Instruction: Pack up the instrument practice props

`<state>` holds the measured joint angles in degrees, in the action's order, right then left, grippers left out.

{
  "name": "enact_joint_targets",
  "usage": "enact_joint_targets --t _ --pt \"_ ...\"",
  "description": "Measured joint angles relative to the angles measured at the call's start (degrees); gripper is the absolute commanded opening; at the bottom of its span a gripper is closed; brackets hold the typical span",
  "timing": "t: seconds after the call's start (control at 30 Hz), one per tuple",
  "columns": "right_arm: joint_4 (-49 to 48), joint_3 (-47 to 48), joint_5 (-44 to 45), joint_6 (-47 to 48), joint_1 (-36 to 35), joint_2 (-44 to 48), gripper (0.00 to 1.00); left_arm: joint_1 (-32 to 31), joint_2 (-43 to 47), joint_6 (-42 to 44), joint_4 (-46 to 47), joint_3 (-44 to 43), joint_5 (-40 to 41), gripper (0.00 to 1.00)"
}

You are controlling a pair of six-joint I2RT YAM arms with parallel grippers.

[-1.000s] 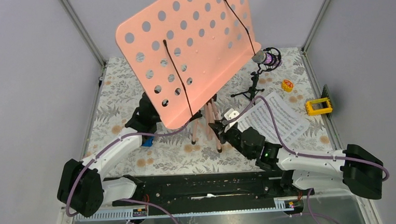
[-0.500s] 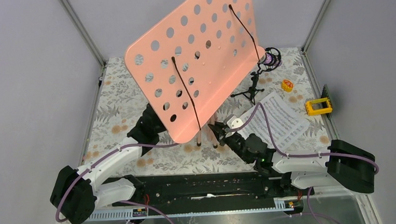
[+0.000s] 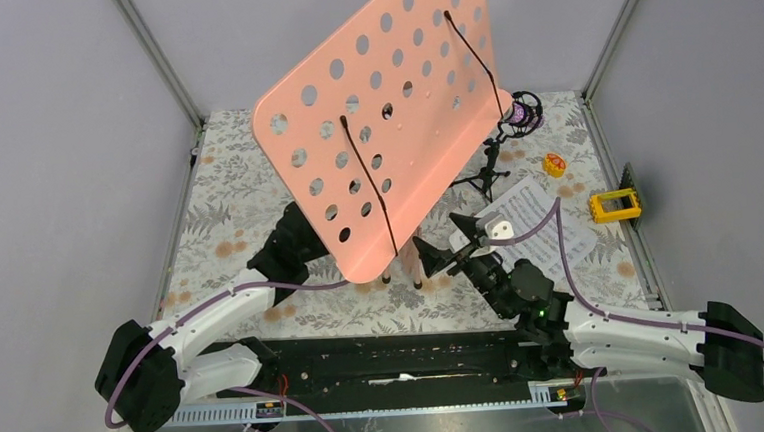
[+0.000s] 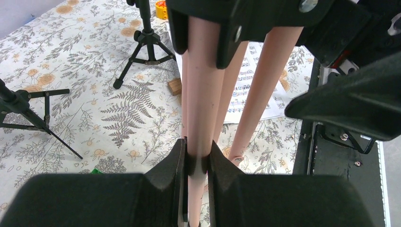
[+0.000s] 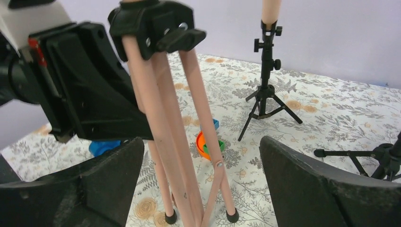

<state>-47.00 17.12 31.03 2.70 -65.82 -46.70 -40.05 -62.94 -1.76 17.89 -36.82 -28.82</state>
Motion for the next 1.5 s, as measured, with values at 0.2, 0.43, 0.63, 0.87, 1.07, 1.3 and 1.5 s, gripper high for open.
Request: enact_joint_targets --t 0.2,0.43,0.63,0.87,1.07,1.3,1.5 --pt "1.31 3.19 1.14 -3.30 -0.02 -1.64 1.00 0.00 -0.07 -0.28 1.97 0.90 -0.07 0.00" --pt "-2.34 7.67 -0.28 -3.41 -0.02 -9.22 1.00 -0.07 -0.13 -0.22 2.08 0.90 -0.33 0.01" --pt "-8.83 9.62 0.22 -2.32 -0.02 -15.91 1.00 -0.17 -0.13 -0.11 2.49 1.14 -0.48 0.20" --pt "-18.34 11.78 6.73 1.64 0.00 -25.22 0.98 -0.87 -0.13 -2.29 1.86 2.97 -0.92 0.58" --pt "-23.08 14.19 10.47 5.16 -0.07 -31.17 0.78 -1.97 2.62 -5.46 1.22 8.07 1.29 0.64" --pt "-23.71 15.91 10.49 6.29 -0.09 -34.64 0.76 -2.25 12.96 -9.51 1.46 14.84 6.51 0.69" --pt "-22.40 13.00 11.13 5.25 -0.07 -37.79 0.79 -2.23 17.46 -11.28 0.87 17.20 9.46 0.70"
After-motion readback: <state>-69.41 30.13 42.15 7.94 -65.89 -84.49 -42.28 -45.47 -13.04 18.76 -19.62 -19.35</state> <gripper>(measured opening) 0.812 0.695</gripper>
